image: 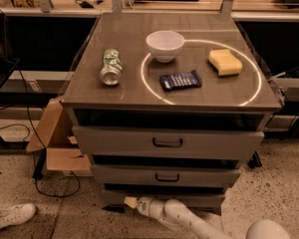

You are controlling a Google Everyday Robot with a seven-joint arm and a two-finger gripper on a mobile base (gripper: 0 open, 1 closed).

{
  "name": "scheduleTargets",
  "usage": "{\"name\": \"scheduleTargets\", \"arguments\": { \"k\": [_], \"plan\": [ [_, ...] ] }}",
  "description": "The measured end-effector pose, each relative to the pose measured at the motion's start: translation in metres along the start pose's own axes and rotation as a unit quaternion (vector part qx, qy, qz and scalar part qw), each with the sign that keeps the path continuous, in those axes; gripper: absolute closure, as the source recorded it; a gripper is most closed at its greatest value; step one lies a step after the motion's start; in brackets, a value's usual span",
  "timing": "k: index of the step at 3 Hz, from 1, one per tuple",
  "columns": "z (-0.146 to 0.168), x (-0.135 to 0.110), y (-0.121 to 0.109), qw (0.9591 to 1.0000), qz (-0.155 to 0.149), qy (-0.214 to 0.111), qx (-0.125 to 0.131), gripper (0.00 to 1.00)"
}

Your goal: Close bottom drawer

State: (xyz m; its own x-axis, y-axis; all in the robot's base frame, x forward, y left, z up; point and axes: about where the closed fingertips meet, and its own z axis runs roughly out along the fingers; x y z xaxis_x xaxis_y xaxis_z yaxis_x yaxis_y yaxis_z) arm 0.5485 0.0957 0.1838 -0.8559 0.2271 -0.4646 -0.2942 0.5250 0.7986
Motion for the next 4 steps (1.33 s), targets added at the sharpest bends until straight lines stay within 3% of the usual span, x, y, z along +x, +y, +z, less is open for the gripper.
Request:
{"name": "scheduleTargets", "arguments": {
  "k": [2, 3, 4],
  "plan": [
    [-0.017, 0.003, 0.002, 0.9999, 0.011, 0.005, 0.005, 1.0],
    [-0.083, 0.02, 0.007, 0.9982, 0.047, 0.016, 0.035, 0.97],
    [-0.074, 0.035, 0.02, 0.9983, 0.045, 0.029, 0.021, 0.74]
  ]
}}
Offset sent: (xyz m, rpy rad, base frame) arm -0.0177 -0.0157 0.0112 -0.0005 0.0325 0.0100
